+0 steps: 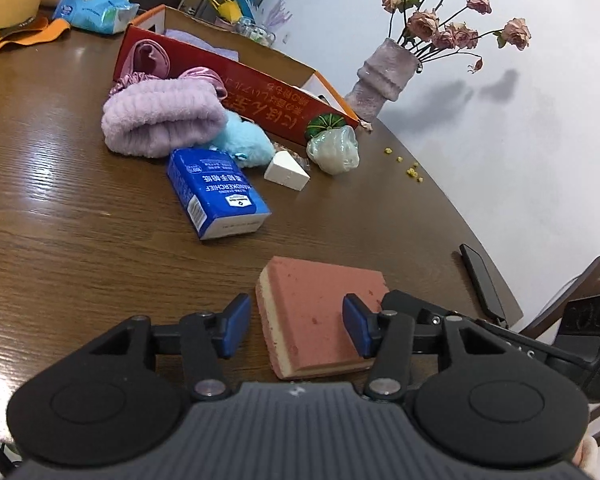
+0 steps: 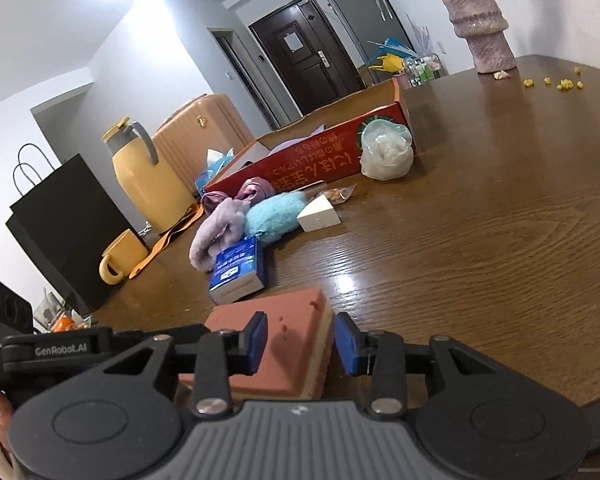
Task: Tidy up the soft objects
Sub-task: 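Place the pink sponge block into the box and open the right gripper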
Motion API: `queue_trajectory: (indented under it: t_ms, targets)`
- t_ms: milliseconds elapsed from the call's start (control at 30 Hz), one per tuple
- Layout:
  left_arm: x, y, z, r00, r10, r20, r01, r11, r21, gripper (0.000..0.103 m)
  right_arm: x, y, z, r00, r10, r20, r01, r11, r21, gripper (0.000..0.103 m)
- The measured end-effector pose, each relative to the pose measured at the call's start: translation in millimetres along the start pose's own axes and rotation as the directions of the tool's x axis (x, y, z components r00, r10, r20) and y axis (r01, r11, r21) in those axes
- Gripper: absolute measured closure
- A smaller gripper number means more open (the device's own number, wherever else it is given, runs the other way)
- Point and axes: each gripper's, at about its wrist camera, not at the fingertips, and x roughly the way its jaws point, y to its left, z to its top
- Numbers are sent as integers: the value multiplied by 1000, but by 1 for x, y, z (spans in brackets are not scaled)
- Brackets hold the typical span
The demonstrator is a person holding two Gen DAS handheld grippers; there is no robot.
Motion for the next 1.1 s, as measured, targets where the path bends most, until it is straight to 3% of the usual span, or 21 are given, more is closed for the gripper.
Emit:
queue_trajectory:
  t_ms: [67,100,200,300,433,567,700,800,967,1100]
  targets:
    - [3,1,2,999,-26,-19,26,1000,6,71,3,-1,2,1000,7,-13,-7,1000,5,72]
    - [4,-1,2,999,-29,-24,30,1000,10,71,5,-1,2,999,20,-28,-20,1000,5,78]
    - [5,-6,5,1000,-22,-6,22,999,33,71,7,0,7,999,12,-34,-12,1000,7,79]
    - [0,-12,25,998,-53,31,52,998,45,71,1,8,27,1000,15,13,-15,1000,-12,80]
    - [0,-17,89,988,-62,138,50,995,90,71,15,29,82,998,15,67,-9,995,-102,80]
    - [15,-14,169,970,-44,241,6,988,154,71,61,48,156,993,26,117,-8,988,-157,80]
    - [52,16,242,969,34,243,-75,984,159,70,137,55,217,993,22,112,-10,994,-111,80]
    - [85,47,271,972,119,202,-145,982,118,70,195,55,238,997,5,73,3,995,-100,80]
    - [124,81,271,962,245,122,-261,955,140,69,275,48,232,998,-40,-50,37,997,-63,80]
    - [117,98,260,951,289,111,-307,928,213,57,304,55,213,988,-49,-145,37,996,-87,78]
